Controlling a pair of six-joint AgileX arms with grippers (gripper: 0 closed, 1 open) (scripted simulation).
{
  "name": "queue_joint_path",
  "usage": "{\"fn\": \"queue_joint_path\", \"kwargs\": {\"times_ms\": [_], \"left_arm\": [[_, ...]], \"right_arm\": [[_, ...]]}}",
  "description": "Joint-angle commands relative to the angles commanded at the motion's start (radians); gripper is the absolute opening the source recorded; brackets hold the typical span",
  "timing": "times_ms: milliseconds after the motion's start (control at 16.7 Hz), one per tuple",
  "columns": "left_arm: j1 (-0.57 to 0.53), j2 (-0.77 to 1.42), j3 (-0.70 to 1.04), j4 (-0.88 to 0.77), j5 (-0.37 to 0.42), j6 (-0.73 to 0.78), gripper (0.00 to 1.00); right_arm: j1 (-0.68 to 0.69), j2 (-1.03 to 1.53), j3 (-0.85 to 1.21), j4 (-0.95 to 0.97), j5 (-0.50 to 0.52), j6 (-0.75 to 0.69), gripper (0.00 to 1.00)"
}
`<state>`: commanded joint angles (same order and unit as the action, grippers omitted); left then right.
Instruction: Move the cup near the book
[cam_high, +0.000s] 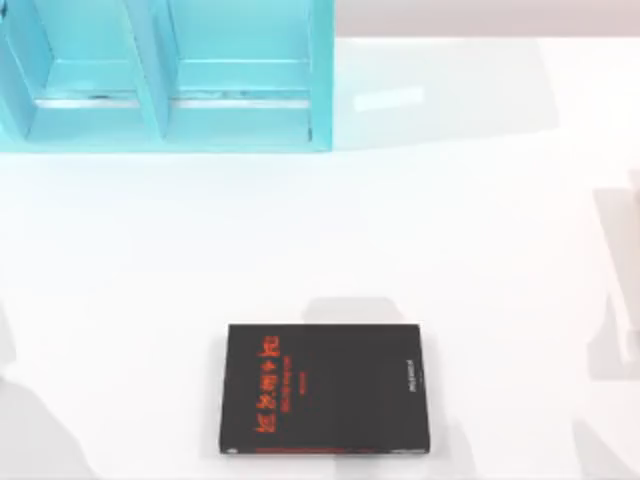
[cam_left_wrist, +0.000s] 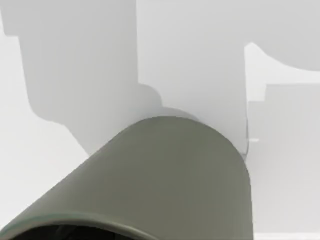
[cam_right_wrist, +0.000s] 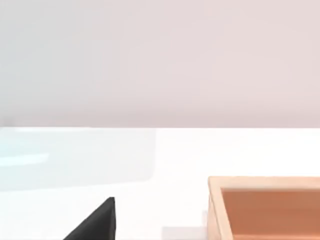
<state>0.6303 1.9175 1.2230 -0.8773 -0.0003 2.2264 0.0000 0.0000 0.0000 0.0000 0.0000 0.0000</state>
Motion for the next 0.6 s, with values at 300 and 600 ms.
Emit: {"fn": "queue_joint_path", "kwargs": {"times_ms": [300,600], "left_arm": [[0.000,0.000,0.000,0.000,0.000,0.000,0.85],[0.000,0.000,0.000,0.000,0.000,0.000,0.47]], "right_arm": [[0.000,0.000,0.000,0.000,0.000,0.000,1.00],[0.000,0.000,0.000,0.000,0.000,0.000,1.00]]}}
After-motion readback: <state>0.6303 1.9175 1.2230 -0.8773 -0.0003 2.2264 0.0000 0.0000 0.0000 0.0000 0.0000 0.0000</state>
